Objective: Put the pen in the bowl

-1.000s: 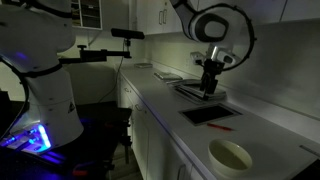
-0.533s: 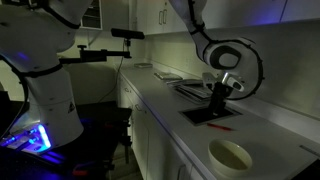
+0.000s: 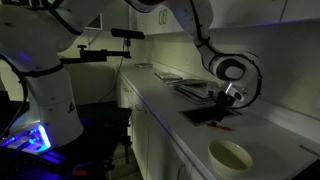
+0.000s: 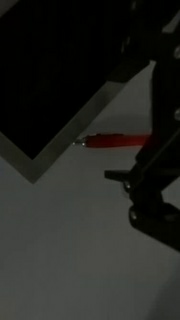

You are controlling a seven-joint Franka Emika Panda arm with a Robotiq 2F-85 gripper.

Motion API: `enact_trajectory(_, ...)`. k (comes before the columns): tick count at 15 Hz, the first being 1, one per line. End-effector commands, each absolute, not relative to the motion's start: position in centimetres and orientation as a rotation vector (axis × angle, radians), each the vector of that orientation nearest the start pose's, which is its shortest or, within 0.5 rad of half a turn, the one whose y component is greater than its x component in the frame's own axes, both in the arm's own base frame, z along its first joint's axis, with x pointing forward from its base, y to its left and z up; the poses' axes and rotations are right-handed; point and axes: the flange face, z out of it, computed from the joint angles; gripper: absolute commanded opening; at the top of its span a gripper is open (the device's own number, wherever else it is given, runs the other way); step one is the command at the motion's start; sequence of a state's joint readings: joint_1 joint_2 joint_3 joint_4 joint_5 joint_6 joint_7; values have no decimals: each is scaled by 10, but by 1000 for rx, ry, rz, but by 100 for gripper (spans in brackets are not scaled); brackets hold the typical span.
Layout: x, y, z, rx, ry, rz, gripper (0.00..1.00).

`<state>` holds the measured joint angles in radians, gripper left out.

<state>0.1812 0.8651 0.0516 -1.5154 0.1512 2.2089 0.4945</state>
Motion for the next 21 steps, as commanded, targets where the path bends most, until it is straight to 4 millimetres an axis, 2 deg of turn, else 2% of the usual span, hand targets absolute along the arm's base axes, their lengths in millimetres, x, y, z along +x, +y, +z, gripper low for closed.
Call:
enact_trajectory(1, 684, 161, 131, -2976, 627, 365, 77)
enact_trajectory(2, 687, 159, 130, -2972, 636, 366, 76)
enact_trajectory(3, 690, 157, 129, -2974, 630, 368, 70)
enact_trajectory(4, 693, 155, 127, -2981, 628, 371, 59)
enact_trajectory(8, 700, 148, 121, -2986, 628, 382, 42)
enact_trajectory(9, 702, 147, 120, -2989, 626, 383, 31)
enact_trajectory(11, 705, 147, 120, -2989, 622, 381, 25)
enact_trajectory(12, 707, 147, 121, -2993, 618, 374, 8)
enact_trajectory(13, 708, 147, 122, -2994, 611, 364, 1)
enact_trajectory(15, 711, 146, 124, -2999, 624, 341, 0)
enact_trajectory(17, 713, 142, 128, -3021, 681, 307, 3)
enact_trajectory(21, 717, 123, 147, -3074, 968, 168, 3)
